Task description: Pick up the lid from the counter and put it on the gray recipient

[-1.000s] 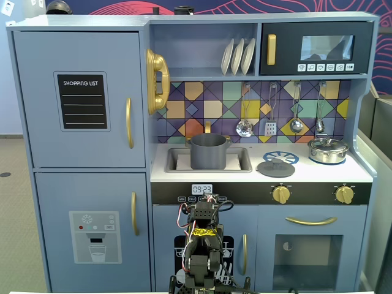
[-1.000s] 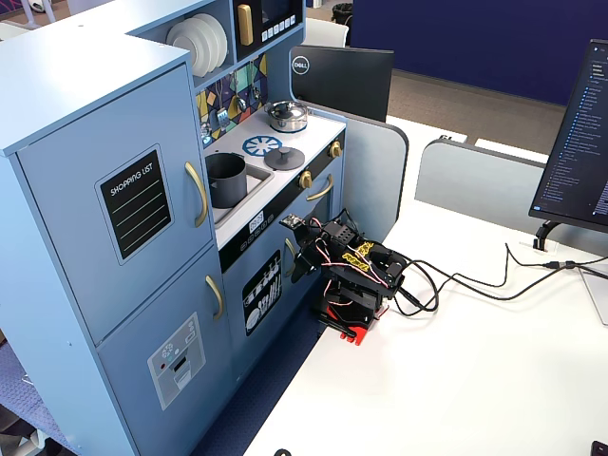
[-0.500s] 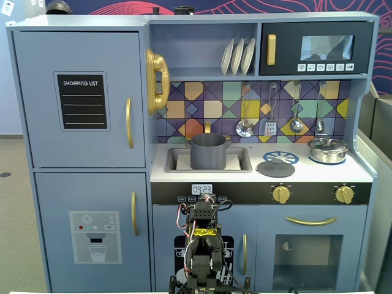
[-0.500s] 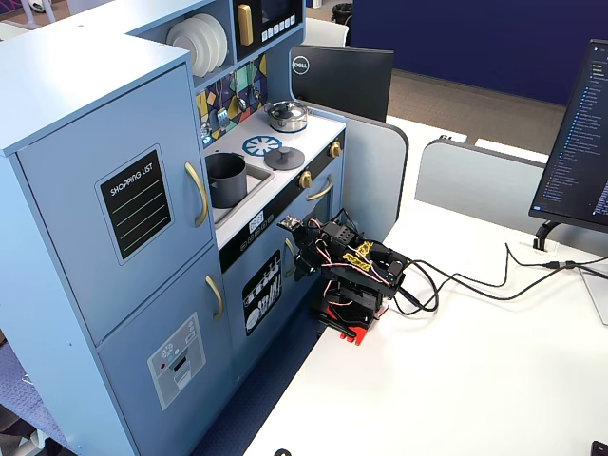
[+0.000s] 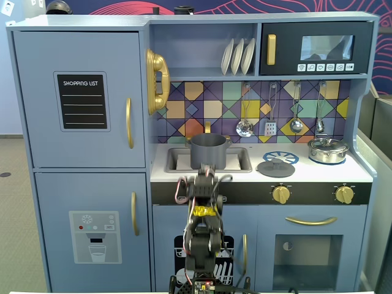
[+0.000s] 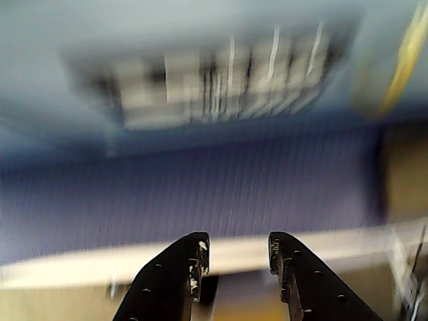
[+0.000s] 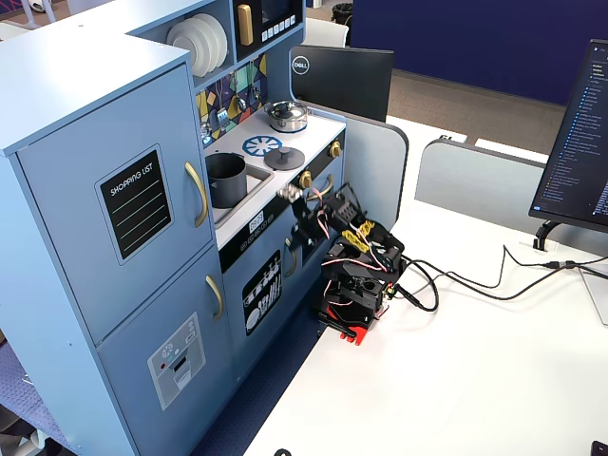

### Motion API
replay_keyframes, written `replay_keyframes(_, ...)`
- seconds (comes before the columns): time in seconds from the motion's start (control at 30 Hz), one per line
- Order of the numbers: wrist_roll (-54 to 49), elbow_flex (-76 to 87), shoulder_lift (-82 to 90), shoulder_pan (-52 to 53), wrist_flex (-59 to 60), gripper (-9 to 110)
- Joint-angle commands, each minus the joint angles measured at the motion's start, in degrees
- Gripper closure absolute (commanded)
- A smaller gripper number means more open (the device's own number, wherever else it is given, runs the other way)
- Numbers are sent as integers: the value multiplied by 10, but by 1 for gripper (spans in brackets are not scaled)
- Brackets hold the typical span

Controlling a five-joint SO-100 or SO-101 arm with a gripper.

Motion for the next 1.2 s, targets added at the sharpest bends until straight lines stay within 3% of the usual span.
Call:
replay_keyframes(0.0,-33,-117,-57,40,-23,101)
replay_keyframes(0.3,-55,-179,-65,195,-265,101)
replay_keyframes(0.43,-10,-112,-38,257,-464,101)
replay_keyframes(0.57,-13,-69,-49,291,-546,101)
replay_keyframes(0.9,29,86,-138,313,-893,76)
replay_keyframes(1.17,22,75,-222,321,-954,74)
